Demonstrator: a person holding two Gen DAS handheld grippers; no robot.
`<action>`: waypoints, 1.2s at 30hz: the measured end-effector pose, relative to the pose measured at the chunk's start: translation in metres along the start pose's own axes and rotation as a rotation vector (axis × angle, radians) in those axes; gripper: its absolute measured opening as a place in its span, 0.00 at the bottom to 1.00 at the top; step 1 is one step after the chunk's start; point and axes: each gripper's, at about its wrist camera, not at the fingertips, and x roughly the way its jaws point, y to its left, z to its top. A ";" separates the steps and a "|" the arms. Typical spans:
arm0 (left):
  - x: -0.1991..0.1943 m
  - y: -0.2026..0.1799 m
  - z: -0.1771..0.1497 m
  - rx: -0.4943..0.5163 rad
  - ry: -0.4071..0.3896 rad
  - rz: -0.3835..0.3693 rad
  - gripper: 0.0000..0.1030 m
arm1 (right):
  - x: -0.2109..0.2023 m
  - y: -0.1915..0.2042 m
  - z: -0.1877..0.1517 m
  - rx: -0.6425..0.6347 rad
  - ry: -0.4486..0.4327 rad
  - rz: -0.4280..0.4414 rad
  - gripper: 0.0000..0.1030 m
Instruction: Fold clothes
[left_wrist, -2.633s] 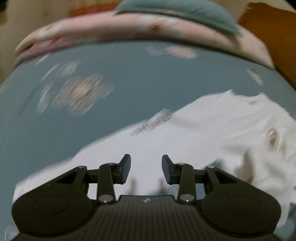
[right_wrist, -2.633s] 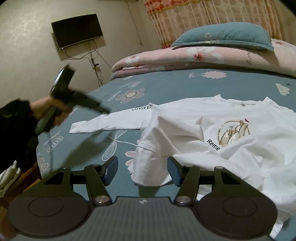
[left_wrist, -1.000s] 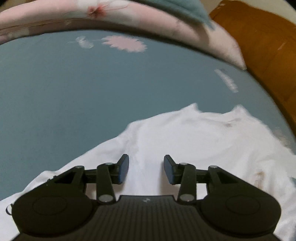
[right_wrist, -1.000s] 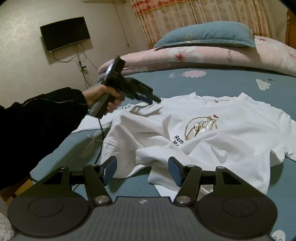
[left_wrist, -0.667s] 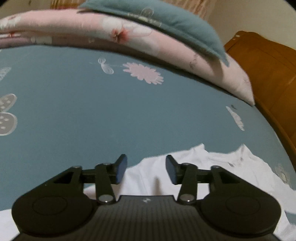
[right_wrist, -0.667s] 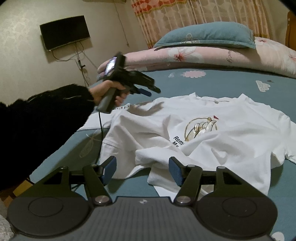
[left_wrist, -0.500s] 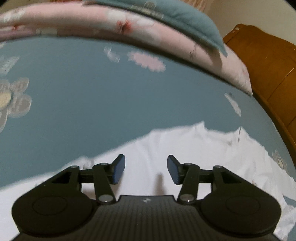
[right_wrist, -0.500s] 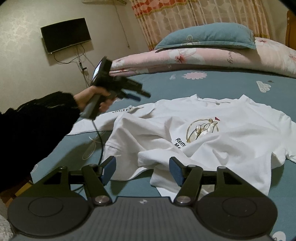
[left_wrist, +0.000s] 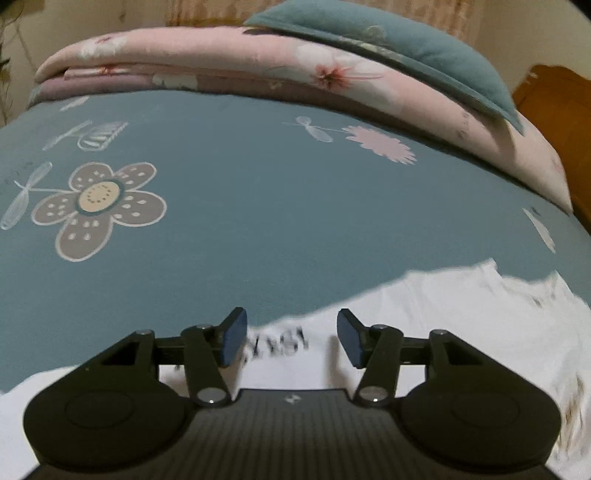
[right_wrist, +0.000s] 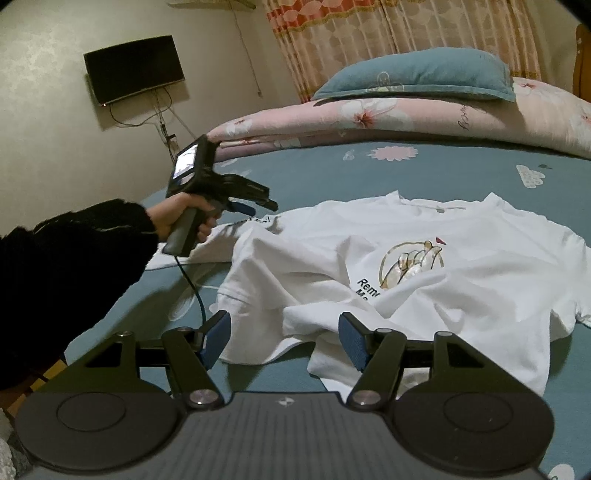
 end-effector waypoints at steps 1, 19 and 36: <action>-0.008 -0.001 -0.006 0.021 0.001 -0.005 0.57 | -0.001 0.001 0.000 0.000 -0.003 0.002 0.67; -0.116 -0.022 -0.077 0.106 0.102 -0.008 0.63 | 0.002 -0.005 -0.002 0.036 0.010 -0.073 0.67; -0.220 -0.167 -0.165 0.584 -0.029 -0.200 0.72 | -0.028 -0.013 -0.038 -0.206 0.101 -0.238 0.67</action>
